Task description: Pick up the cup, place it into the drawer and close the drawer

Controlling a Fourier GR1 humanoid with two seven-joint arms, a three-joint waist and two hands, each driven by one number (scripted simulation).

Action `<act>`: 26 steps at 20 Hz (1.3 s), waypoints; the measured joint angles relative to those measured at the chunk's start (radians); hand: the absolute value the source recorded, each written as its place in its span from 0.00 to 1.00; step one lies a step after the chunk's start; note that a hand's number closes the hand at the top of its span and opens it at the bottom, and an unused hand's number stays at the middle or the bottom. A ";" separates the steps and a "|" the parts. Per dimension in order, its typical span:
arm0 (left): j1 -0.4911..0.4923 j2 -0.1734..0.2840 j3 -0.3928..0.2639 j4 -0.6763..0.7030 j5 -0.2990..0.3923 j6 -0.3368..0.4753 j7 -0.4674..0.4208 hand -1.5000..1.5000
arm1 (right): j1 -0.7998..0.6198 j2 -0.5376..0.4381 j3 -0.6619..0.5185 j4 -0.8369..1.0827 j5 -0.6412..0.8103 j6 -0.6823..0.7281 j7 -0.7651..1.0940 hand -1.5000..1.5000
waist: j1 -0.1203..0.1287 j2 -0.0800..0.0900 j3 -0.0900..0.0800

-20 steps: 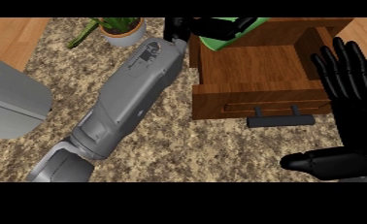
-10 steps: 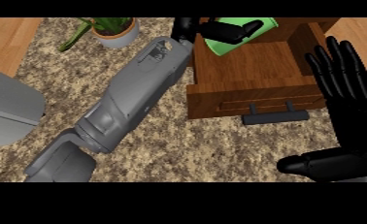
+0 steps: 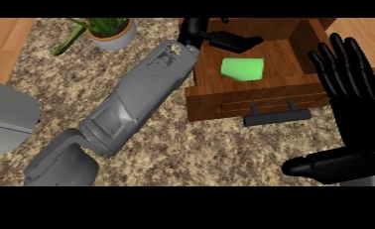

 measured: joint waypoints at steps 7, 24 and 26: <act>0.009 0.000 -0.019 -0.032 0.072 -0.001 -0.031 0.00 | 0.016 0.004 -0.006 -0.019 -0.043 0.015 0.001 0.00 | 0.000 0.000 0.000; 0.105 0.069 0.115 -0.267 0.207 -0.065 -0.099 0.00 | 0.064 -0.103 -0.048 -0.068 -0.109 0.131 0.042 1.00 | 0.109 -0.030 -0.002; 0.158 0.096 0.123 -0.327 0.210 -0.056 -0.093 0.00 | 0.073 -0.124 -0.038 -0.081 -0.077 0.151 0.041 1.00 | 0.120 -0.033 -0.002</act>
